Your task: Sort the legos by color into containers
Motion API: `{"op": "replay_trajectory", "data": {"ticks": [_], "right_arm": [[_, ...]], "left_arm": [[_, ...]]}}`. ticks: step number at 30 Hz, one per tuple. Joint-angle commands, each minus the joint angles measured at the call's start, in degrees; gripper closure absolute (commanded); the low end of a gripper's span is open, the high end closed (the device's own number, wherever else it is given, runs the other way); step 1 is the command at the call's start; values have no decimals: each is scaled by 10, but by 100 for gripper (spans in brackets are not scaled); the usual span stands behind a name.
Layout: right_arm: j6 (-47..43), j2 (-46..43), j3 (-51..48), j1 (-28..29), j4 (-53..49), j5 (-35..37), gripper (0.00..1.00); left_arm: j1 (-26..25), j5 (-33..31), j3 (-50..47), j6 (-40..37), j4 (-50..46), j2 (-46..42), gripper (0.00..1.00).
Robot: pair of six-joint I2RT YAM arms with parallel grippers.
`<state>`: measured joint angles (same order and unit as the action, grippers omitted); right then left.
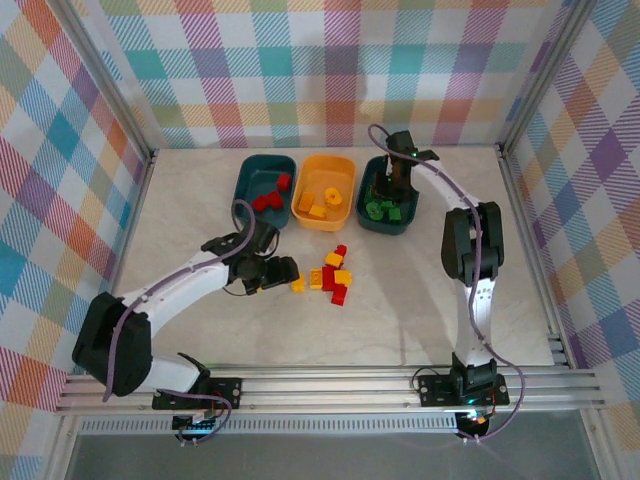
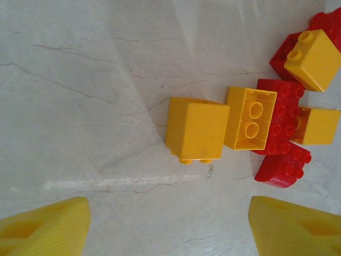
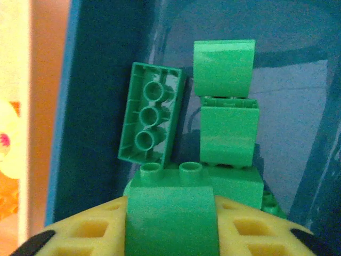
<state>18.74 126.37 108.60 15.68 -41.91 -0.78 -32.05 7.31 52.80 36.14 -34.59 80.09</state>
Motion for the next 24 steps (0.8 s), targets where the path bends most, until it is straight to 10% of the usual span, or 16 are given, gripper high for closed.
{"op": "replay_trajectory", "data": {"ticks": [1,24], "right_arm": [[-12,-4,33,-5,-38,-8,46],[70,-523,-569,1,143,1,30]], "left_arm": [[-18,-28,33,-14,-24,30,22],[-95,-153,156,-34,-75,201,38]]}}
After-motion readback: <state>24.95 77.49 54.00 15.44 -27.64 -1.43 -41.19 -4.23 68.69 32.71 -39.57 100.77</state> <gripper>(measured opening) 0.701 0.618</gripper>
